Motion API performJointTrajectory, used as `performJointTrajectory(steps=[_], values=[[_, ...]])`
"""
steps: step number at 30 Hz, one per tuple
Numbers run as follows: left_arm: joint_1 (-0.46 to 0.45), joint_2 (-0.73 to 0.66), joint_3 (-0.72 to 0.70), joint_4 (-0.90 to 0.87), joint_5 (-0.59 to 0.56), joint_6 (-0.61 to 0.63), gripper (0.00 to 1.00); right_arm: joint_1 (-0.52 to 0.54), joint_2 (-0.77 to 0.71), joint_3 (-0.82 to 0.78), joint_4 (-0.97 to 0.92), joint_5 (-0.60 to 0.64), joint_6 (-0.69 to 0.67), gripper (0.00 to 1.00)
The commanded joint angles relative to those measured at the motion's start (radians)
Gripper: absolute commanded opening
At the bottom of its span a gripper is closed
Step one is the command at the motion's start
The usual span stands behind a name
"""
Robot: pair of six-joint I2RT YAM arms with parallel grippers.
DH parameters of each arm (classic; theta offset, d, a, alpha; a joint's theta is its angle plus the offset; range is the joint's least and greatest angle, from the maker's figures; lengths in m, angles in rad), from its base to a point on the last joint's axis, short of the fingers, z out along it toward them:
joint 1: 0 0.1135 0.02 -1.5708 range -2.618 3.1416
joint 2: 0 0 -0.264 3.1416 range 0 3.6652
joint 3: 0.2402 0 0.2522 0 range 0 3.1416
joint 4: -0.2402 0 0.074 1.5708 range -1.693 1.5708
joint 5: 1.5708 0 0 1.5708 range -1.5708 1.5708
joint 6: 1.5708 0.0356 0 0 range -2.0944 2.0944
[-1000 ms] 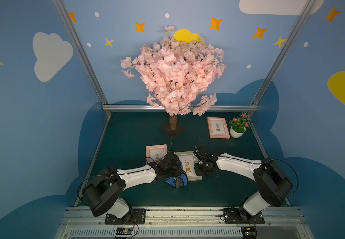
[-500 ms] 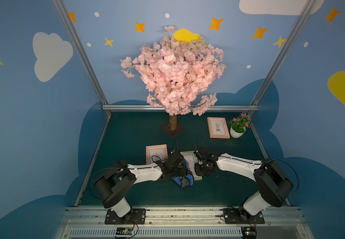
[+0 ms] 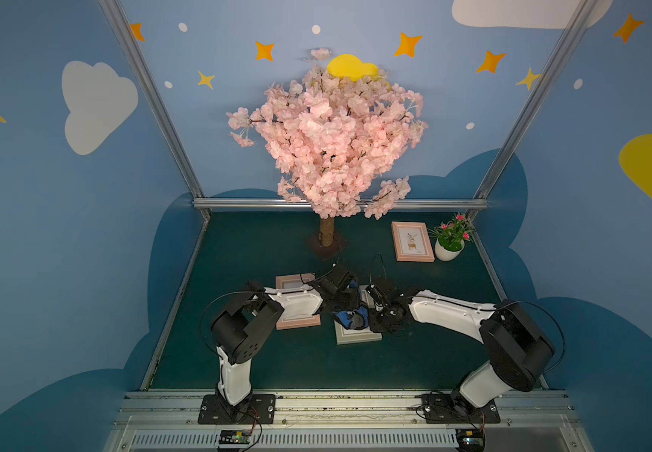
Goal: Wipe the picture frame with a cloth
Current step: Wipe the dirt from the picture frame.
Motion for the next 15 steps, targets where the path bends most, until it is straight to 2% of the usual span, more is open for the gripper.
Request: performJointTrajectory(steps=[1, 5, 8, 10, 15], values=[[0.052, 0.002, 0.003, -0.056, -0.006, 0.048, 0.03, -0.004, 0.014, -0.037, -0.026, 0.028, 0.035, 0.21], [0.145, -0.082, -0.096, -0.067, -0.022, 0.079, 0.03, -0.004, 0.014, -0.042, -0.017, 0.025, 0.036, 0.21], [0.16, -0.121, -0.121, -0.096, -0.035, 0.109, 0.03, -0.003, 0.018, -0.038, -0.012, 0.019, 0.037, 0.21], [0.147, -0.114, -0.119, -0.081, -0.007, 0.1, 0.03, -0.004, 0.022, -0.036, -0.009, 0.015, 0.037, 0.21], [0.042, -0.053, -0.075, -0.035, 0.019, 0.035, 0.03, -0.003, 0.029, -0.025, -0.02, 0.021, 0.035, 0.21]])
